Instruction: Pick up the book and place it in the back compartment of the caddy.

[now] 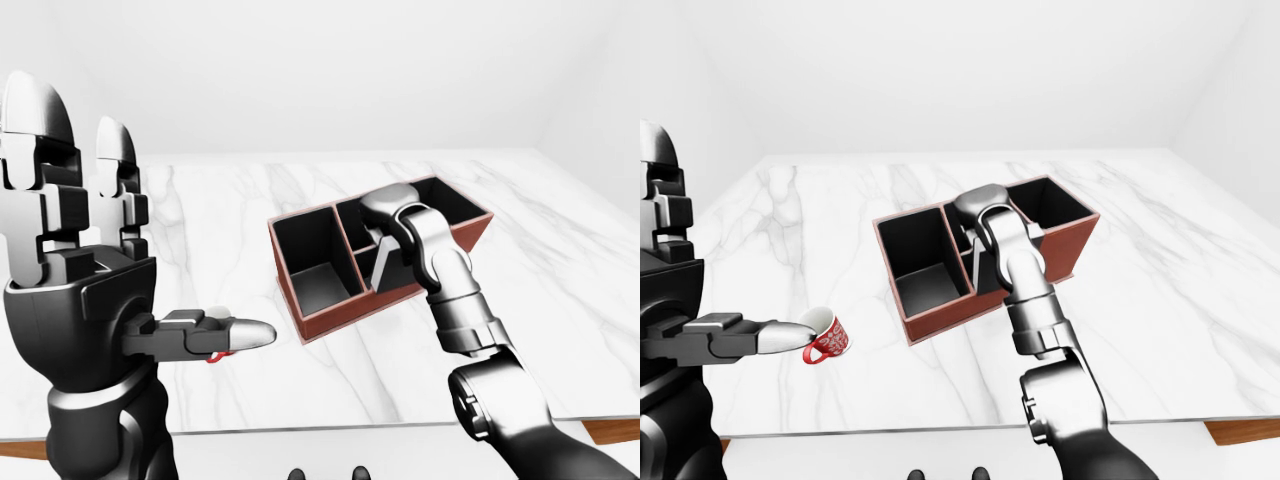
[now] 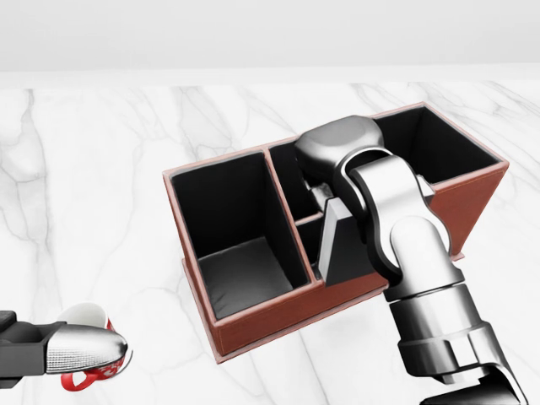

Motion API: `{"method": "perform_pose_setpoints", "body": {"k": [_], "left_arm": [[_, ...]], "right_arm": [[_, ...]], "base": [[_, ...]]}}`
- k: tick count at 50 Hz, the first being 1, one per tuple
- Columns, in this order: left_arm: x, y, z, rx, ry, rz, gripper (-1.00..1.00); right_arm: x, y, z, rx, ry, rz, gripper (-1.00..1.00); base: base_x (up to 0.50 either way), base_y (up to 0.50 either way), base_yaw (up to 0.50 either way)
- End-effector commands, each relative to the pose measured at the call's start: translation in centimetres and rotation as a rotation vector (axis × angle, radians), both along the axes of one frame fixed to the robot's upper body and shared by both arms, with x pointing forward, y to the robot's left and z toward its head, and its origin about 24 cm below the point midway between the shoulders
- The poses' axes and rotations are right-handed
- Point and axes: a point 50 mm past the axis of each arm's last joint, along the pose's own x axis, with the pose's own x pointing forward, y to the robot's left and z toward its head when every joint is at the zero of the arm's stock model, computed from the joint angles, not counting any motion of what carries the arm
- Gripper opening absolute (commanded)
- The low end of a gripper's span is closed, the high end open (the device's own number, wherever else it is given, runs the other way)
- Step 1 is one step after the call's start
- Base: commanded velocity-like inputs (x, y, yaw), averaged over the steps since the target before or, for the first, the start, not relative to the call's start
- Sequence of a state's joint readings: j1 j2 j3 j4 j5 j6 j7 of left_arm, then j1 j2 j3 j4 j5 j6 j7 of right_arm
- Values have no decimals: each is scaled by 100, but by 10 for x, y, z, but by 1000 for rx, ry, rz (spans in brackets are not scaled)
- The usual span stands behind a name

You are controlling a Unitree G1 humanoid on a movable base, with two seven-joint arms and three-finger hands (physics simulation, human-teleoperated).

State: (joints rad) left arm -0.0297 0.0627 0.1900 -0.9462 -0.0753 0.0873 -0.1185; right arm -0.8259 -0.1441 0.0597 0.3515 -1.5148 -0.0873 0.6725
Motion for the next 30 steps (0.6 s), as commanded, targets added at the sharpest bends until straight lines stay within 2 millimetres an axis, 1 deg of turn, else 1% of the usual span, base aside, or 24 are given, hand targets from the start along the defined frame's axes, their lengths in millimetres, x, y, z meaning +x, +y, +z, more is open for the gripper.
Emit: {"method": "perform_pose_setpoints", "body": {"k": [1, 12, 30], "left_arm": [[1, -1, -1, 0, 6, -3, 100], [1, -1, -1, 1, 8, -3, 100], [0, 0, 0, 0, -3, 0, 100]], "right_arm": [[5, 2, 9, 0, -40, 7, -100], [7, 0, 17, -3, -48, 2, -100], [10, 1, 18, 11, -63, 11, -100]], "base": [[0, 0, 0], [0, 0, 0], [0, 0, 0]]}}
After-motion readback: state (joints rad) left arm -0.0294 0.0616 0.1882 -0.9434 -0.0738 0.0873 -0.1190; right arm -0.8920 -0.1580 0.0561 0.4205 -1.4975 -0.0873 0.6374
